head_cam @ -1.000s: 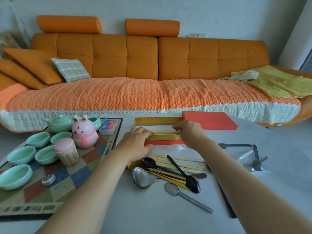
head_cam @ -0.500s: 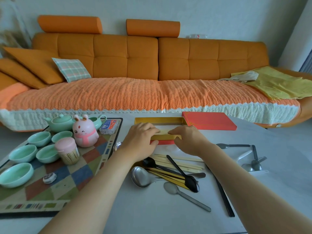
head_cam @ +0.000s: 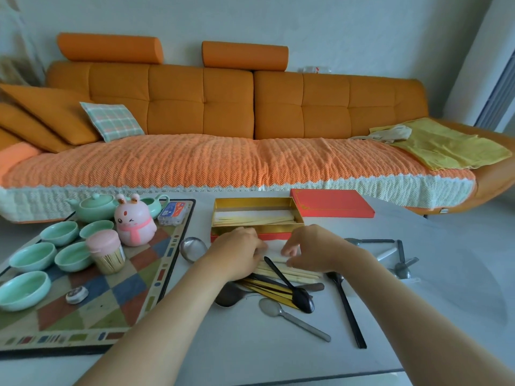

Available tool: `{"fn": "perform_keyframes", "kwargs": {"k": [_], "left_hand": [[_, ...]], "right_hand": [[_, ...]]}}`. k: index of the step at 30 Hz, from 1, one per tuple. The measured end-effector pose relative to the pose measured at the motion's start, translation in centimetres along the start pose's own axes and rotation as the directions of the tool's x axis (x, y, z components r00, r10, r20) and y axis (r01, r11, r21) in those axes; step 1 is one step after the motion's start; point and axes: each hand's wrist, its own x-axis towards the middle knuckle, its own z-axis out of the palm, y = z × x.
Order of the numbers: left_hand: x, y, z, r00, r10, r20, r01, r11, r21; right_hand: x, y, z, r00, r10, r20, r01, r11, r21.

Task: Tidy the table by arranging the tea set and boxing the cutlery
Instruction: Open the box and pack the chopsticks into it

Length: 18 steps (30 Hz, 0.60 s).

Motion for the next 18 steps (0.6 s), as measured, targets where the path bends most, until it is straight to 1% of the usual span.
{"fn": "perform_keyframes", "kwargs": {"k": [3,7,11,14,18], "left_hand": [[0.2,0.2,0.3,1.0,-0.016,0.002,0.016,1.0,-0.007],[0.3,0.3,0.4,1.0,-0.002,-0.022,0.002,1.0,-0.014],[0.3,0.2,0.3,1.0,-0.023,-0.019,0.022,0.999,-0.038],[0.4,-0.1,0.6,0.999,-0.044,-0.02,0.043,0.997,-0.064],[0.6,-0.3,0.9,0.998,-0.054,-0.027,0.051,0.994,-0.093]], "right_hand": [[-0.2,0.2,0.3,0.998,0.054,-0.03,-0.053,0.998,0.028],[-0.1,0.1,0.7,0.993,0.107,-0.043,-0.102,0.989,0.109],[0.3,-0.2,1.0,0.991,0.128,-0.033,-0.119,0.974,0.195],[0.9,-0.2,1.0,0.989,0.151,0.006,-0.148,0.962,0.229],[1.4,-0.1,0.9,0.987,0.148,0.067,-0.159,0.963,0.217]]}}
